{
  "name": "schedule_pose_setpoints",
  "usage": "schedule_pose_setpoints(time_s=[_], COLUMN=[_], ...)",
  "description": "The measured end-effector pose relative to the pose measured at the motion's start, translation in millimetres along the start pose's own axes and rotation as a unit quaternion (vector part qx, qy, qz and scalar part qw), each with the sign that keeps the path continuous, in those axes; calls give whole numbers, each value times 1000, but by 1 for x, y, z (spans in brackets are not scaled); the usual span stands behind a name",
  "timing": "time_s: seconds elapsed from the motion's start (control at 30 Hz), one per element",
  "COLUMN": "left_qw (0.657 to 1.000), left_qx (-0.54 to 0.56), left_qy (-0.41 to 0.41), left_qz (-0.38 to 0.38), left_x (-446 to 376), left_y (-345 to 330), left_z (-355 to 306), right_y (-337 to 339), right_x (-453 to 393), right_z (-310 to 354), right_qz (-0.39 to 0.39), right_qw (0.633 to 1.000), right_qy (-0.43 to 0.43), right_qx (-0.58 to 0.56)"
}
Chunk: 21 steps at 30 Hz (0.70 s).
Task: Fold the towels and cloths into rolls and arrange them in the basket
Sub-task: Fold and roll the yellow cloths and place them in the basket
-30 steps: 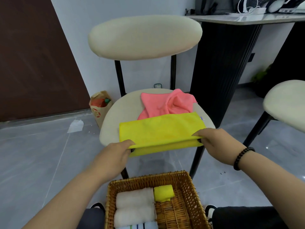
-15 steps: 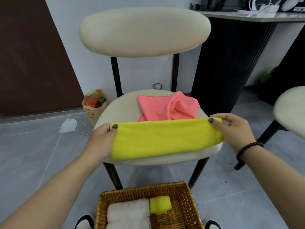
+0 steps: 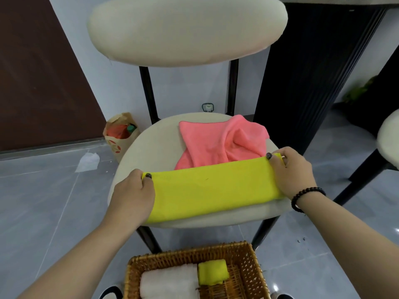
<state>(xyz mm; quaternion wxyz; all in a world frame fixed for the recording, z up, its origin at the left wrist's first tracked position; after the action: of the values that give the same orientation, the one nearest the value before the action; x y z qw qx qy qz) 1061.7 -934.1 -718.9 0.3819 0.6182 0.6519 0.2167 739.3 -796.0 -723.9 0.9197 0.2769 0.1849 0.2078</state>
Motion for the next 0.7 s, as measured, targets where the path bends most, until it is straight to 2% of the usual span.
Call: schedule_pose_setpoints(time_s=[0.17,0.33,0.53,0.7], left_qw=[993,983,975,972], left_qx=[-100,-162,-197,-217], left_qy=[-54,-68,-89,-69], left_qz=[32,52,43,50], left_x=[5,12,12,11], left_y=[-6,-6,-5,-7], left_z=[1,2,-2,-3], right_y=[-4,-5,-2,-7], right_x=[4,6,4,2], right_z=[4,7,7,12], right_qz=[19,69,33,14], right_qw=[998,994,997,995], right_qy=[16,33,16,22], right_qx=[49,83,63,97])
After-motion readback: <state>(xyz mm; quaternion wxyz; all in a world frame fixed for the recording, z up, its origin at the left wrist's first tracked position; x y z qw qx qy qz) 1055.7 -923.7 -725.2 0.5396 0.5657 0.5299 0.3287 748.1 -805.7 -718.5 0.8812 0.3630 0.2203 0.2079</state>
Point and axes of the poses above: each hand's wrist, its own x-axis away from the middle knuckle, its own y-axis out of the back of the hand, z = x × y, the point moved 7 cm from there along -x, towards the middle knuckle, and after that the axes turned 12 degrees about -z, right-handed, at the moved point
